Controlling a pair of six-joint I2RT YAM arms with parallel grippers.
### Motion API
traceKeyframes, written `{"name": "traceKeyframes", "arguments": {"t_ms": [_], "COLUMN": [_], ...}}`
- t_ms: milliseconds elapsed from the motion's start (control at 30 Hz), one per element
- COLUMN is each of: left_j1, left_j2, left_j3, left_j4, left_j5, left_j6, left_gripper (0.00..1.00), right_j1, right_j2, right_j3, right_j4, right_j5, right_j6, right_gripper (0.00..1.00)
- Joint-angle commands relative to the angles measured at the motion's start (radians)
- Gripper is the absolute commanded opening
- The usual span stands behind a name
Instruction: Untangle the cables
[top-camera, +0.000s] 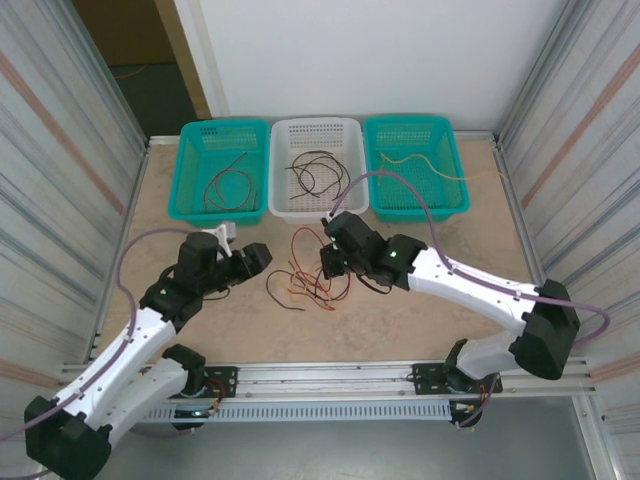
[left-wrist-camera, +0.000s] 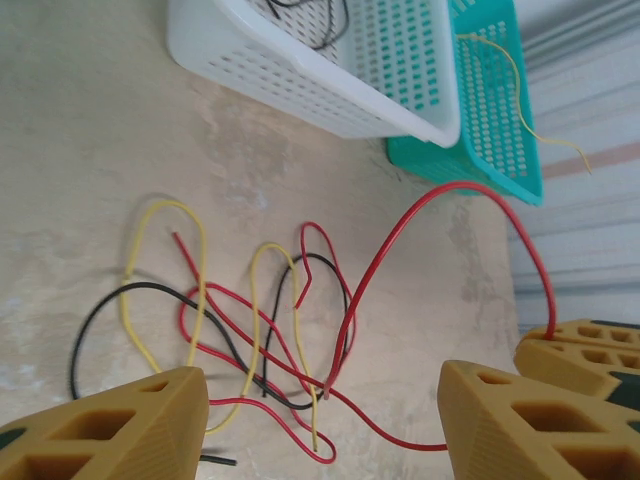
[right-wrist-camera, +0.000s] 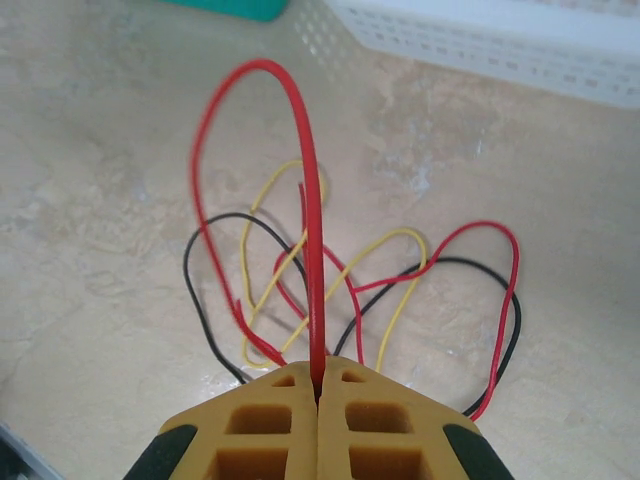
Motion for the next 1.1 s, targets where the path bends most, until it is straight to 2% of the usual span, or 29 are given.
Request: {"name": "traceKeyframes", "arguments": {"t_ms": [0,133,233,533,633,733,900,1067], "left_j1": [-0.054,-0.13,-0.156,-0.159,-0.159,-0.16,-0.159,-0.186], "left_j2": [0.021,0.069,0.106,0.118,0.113,0.111,0.1,0.1], "left_j3": [-0.022,-0.028,-0.001,0.049,0.066,0.08,0.096,0.031], "left_j4": [0.139,0.231,0.23,0.199,0.166,0.168,0.228,0.405], "left_j5": [0.047,0.02,0.004,-0.036,-0.065,-0.053,0.005,0.008], "left_j6": [-0.018,-0.011,0.014,0.064,0.083,0.08,-0.033,-0.278], "left_gripper": [0.64,0.69,0.69,0.47,0.45,0.49,0.73,0.87], "right_j1": [0.022,0.034,0.038,0.059,0.068,0.073,0.085,0.09], "right_j2": [-0.075,-0.123,-0.149,-0.171,-0.171,-0.168,-0.157,-0.152], "right_j3": [0.001,0.006,0.015,0.028,0.031,0.038,0.043,0.036], "right_j4": [0.035,0.053,0.055,0.032,0.026,0.019,0.009,0.028], "right_j5": [0.035,0.018,-0.005,-0.006,-0.004,-0.003,0.039,0.066], "right_j6": [-0.04,-0.045,-0.053,-0.072,-0.079,-0.087,-0.097,-0.09], "right_gripper": [0.01,0.01,0.02,0.02,0.03,0.03,0.03,0.03]}}
